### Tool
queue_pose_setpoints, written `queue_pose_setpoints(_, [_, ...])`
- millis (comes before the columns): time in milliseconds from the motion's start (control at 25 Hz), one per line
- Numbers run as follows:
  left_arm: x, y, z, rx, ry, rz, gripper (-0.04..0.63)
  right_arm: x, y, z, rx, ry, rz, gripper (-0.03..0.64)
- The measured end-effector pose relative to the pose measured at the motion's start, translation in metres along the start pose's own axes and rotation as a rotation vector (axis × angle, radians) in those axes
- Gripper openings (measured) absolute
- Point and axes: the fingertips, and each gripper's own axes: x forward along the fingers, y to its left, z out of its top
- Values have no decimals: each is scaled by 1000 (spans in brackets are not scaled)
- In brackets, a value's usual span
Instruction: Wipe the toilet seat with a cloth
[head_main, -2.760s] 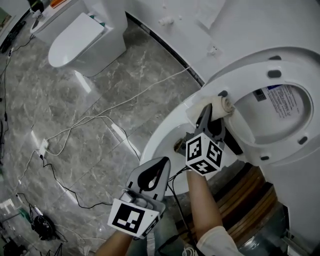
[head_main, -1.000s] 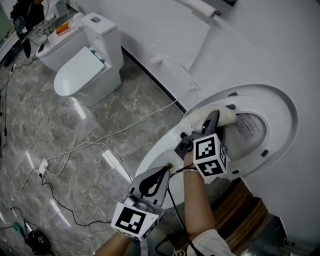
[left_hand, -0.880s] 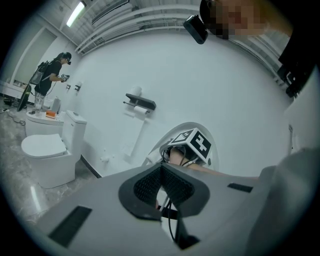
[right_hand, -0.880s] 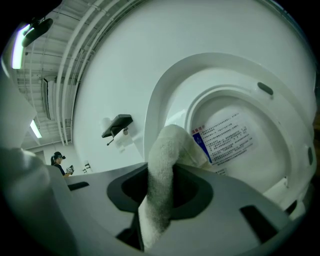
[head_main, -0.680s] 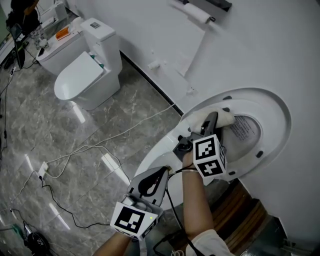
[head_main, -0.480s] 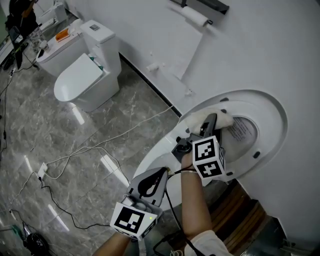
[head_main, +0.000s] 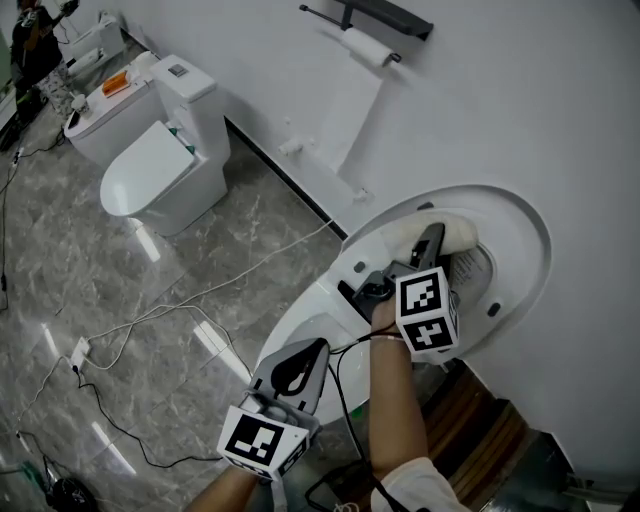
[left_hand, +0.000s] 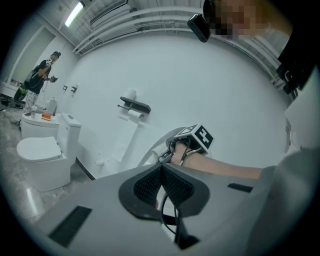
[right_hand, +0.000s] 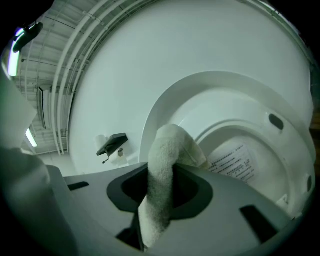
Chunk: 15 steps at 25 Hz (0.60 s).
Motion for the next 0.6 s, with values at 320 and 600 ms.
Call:
queue_pose_setpoints(320, [9,-23,8,27,2,-43,-5,5,-12,21,46,-8,-4,100])
queue_pose_setpoints(600, [15,-42,8,35,8,-73,-5,1,-28,54,46,-55,-21,100])
